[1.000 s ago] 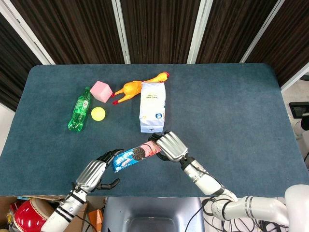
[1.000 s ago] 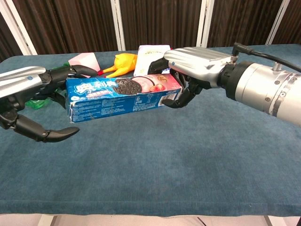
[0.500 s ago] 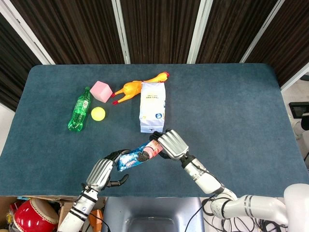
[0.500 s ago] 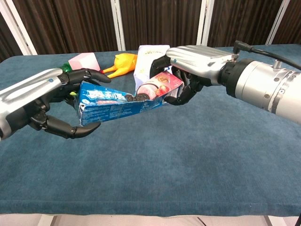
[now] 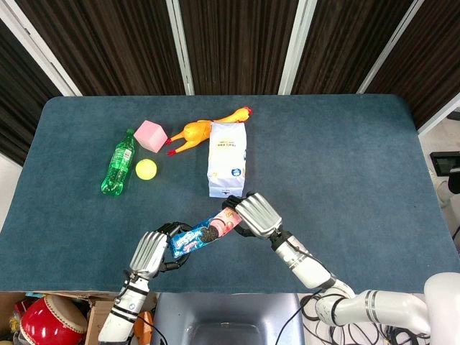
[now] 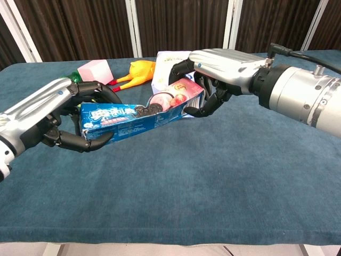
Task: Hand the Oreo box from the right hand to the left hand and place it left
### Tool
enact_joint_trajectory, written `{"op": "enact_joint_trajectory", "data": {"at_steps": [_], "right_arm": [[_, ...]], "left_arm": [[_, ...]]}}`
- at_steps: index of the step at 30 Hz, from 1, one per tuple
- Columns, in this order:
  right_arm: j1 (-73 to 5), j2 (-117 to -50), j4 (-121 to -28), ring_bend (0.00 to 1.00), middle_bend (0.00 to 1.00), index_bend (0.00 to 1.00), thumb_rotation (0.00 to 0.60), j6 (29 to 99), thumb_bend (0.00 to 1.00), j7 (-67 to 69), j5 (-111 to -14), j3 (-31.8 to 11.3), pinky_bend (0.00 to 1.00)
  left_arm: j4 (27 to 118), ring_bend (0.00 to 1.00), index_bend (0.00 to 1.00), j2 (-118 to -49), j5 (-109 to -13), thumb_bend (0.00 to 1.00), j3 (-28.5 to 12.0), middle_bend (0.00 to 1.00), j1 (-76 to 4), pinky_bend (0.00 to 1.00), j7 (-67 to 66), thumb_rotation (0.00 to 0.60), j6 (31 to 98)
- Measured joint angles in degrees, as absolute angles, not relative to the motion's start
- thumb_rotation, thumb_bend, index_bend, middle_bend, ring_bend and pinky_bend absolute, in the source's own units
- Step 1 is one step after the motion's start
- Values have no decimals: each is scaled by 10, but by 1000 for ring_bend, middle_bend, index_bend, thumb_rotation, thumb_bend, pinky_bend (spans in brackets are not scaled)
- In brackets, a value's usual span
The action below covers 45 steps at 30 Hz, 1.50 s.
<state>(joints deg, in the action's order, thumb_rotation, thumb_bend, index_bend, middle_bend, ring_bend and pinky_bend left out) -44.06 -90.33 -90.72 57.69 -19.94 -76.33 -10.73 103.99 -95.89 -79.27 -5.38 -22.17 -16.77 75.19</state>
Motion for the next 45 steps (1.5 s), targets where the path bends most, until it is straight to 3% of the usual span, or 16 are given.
{"op": "enact_joint_trajectory", "data": {"at_steps": [6, 11, 14, 19, 22, 30, 37, 45], "right_arm": [[-439, -905, -900, 589, 563, 612, 600, 587, 1000, -197, -771, -104, 538], [-437, -896, -900, 531, 551, 482, 600, 587, 1000, -179, -779, -99, 530], [-435, -889, -898, 455, 469, 394, 600, 588, 975, -160, -790, -97, 510], [-425, -865, -898, 236, 269, 132, 600, 604, 646, -128, -812, -91, 507], [-417, -843, -907, 188, 208, 69, 600, 610, 544, -122, -817, -87, 507], [-384, -762, -943, 154, 190, 45, 600, 636, 506, -112, -842, -65, 507], [-334, -701, -943, 152, 190, 48, 600, 684, 506, -90, -898, -17, 506], [-294, -685, -885, 152, 190, 68, 600, 716, 505, -53, -934, 19, 506]], "left_arm": [[1045, 785, 735, -948, -787, 438, -59, 811, -220, 825, -178, 600, 755], [1047, 790, 757, -933, -792, 450, -61, 821, -218, 827, -177, 600, 760], [1045, 790, 759, -926, -797, 449, -61, 822, -217, 828, -175, 600, 762], [1034, 789, 766, -904, -811, 449, -60, 824, -216, 827, -179, 600, 768], [1025, 790, 766, -885, -815, 449, -64, 824, -216, 826, -181, 600, 772], [989, 789, 766, -822, -815, 449, -76, 825, -213, 820, -175, 600, 774], [968, 785, 766, -750, -819, 449, -46, 824, -204, 804, -137, 600, 741], [949, 772, 762, -701, -777, 449, -21, 821, -198, 785, -87, 600, 676]]}}
